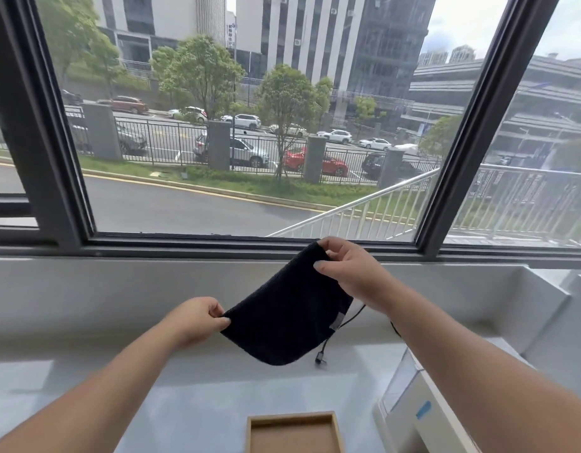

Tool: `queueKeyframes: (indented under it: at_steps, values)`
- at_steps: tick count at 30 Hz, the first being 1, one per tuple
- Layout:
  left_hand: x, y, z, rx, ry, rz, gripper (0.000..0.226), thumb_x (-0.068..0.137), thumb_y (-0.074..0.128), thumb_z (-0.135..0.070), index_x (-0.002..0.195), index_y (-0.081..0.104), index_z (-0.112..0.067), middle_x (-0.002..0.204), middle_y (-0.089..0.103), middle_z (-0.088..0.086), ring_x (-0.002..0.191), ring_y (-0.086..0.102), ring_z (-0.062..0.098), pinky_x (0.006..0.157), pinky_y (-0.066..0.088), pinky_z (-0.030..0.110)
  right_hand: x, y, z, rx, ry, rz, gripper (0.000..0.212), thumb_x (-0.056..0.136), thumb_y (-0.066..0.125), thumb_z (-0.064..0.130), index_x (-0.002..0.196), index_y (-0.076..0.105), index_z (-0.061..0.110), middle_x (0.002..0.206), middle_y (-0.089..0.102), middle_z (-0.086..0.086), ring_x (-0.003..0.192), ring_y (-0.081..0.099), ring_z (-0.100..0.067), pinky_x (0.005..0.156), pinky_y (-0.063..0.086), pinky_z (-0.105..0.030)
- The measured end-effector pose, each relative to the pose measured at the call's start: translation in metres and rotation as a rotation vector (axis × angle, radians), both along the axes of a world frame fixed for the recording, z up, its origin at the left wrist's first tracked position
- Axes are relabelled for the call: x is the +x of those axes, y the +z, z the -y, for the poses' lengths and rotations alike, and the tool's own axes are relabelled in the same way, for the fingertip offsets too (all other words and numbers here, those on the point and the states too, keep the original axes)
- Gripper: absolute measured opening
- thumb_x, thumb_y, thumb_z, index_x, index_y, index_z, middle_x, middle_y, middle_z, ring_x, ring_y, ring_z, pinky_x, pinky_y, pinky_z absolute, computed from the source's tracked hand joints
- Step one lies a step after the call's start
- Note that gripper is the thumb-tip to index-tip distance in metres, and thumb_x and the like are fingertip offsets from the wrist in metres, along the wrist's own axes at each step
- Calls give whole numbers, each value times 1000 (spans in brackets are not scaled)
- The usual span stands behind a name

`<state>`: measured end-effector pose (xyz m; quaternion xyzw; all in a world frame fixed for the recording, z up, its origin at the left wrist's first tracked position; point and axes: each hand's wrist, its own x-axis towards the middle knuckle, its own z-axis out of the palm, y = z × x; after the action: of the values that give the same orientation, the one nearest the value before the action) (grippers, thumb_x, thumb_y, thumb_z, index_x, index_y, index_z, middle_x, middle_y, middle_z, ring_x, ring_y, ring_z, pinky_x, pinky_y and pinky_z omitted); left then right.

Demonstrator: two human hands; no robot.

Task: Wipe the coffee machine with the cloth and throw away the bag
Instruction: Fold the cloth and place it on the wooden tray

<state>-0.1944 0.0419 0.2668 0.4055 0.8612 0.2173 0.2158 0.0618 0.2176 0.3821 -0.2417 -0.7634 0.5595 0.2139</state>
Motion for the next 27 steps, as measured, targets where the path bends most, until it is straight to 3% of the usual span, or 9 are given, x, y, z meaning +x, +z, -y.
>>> queueKeyframes:
  at_steps: [2, 5, 8, 12, 16, 20, 23, 25, 27]
  values:
    - [5, 1, 4, -12, -55, 101, 21, 83, 80, -42, 99, 72, -31, 104, 75, -12, 99, 69, 8, 88, 55, 29, -6, 13, 5, 80, 39, 67, 19, 99, 59, -2, 102, 69, 14, 97, 76, -13, 85, 73, -30, 83, 62, -44]
    - [21, 10, 4, 49, -151, 291, 61, 74, 91, -51, 125, 60, -37, 127, 62, -14, 118, 63, 7, 96, 48, 26, -13, 29, 14, 251, 72, 173, 20, 97, 64, 5, 95, 68, 24, 88, 72, -2, 74, 65, -17, 71, 54, -33]
    - [47, 22, -5, 157, -221, 442, 83, 66, 94, -57, 137, 54, -43, 135, 58, -19, 127, 58, 6, 100, 46, 26, -17, 36, 17, 408, 111, 284, 15, 95, 68, 14, 97, 65, 29, 86, 71, 2, 71, 62, -16, 69, 54, -38]
    - [84, 33, -24, 304, -285, 585, 52, 72, 90, -36, 120, 69, -42, 119, 78, -12, 110, 74, 7, 101, 57, 36, -14, 39, 16, 460, 129, 321, 21, 93, 71, 16, 107, 61, 28, 103, 75, 2, 88, 71, -21, 85, 59, -47]
    - [104, 36, -40, 378, -189, 479, 25, 80, 79, -27, 101, 76, -40, 102, 82, -11, 95, 78, 9, 92, 61, 39, -2, 39, 7, 528, 89, 304, 33, 94, 70, 16, 123, 64, 30, 119, 73, 4, 100, 71, -13, 92, 60, -41]
    - [111, 34, -50, 355, -69, 438, 5, 90, 78, -28, 89, 78, -33, 93, 82, -8, 86, 78, 12, 82, 61, 38, 17, 38, -6, 588, 27, 207, 20, 95, 68, 13, 111, 72, 24, 100, 76, 11, 90, 71, -8, 86, 61, -39]
    - [114, 36, -55, 361, -7, 392, 5, 94, 75, -27, 90, 76, -25, 91, 82, -3, 87, 78, 18, 77, 59, 35, 32, 40, -13, 586, 39, 127, 14, 94, 69, 14, 102, 74, 25, 75, 69, 19, 70, 65, -4, 68, 60, -33]
    - [116, 40, -62, 410, 56, 398, 5, 96, 74, -22, 92, 74, -20, 88, 81, 2, 83, 75, 22, 71, 55, 32, 43, 39, -15, 479, 195, 161, 14, 91, 73, 18, 98, 74, 29, 69, 68, 23, 62, 61, 0, 60, 54, -22]
    - [119, 46, -68, 456, 101, 460, 14, 98, 66, -8, 92, 74, -18, 80, 80, 3, 72, 70, 20, 64, 50, 29, 53, 34, -15, 384, 438, 315, 18, 86, 80, 29, 102, 75, 34, 81, 74, 23, 70, 67, 3, 65, 53, -16]
